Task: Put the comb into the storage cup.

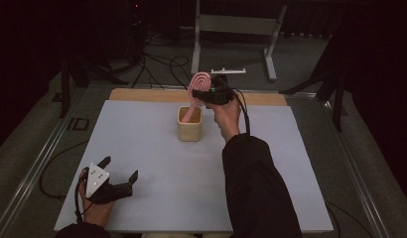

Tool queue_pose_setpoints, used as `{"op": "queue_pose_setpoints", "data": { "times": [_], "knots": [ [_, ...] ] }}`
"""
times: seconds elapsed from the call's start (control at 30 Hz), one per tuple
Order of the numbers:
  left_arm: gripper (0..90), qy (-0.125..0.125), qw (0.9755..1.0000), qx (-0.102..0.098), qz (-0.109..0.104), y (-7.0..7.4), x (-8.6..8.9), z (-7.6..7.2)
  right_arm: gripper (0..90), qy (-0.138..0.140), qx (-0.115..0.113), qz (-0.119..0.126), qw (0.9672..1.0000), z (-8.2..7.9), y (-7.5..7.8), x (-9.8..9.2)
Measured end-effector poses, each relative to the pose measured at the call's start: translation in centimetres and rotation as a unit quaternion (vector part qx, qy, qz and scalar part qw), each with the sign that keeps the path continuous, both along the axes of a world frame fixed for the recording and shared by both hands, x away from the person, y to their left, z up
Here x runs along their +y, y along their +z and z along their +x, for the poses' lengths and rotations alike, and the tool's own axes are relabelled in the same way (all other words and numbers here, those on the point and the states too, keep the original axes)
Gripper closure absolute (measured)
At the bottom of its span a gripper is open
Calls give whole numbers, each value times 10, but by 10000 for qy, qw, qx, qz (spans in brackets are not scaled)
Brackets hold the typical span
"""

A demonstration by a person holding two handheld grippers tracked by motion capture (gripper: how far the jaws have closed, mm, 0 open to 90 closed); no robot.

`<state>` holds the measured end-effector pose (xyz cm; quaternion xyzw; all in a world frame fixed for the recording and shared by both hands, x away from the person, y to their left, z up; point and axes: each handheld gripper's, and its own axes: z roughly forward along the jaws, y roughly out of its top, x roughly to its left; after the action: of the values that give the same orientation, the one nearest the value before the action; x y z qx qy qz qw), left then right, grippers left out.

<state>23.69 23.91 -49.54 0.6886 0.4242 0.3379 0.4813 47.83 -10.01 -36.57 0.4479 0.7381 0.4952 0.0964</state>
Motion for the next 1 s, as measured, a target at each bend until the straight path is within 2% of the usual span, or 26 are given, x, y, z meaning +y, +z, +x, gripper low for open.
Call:
{"op": "queue_pose_setpoints", "data": {
  "times": [1.0],
  "knots": [
    [1,-5,10000,15,3,-1,0,0,636,-56,42,-79,9999,2,-12,5]
  ]
}}
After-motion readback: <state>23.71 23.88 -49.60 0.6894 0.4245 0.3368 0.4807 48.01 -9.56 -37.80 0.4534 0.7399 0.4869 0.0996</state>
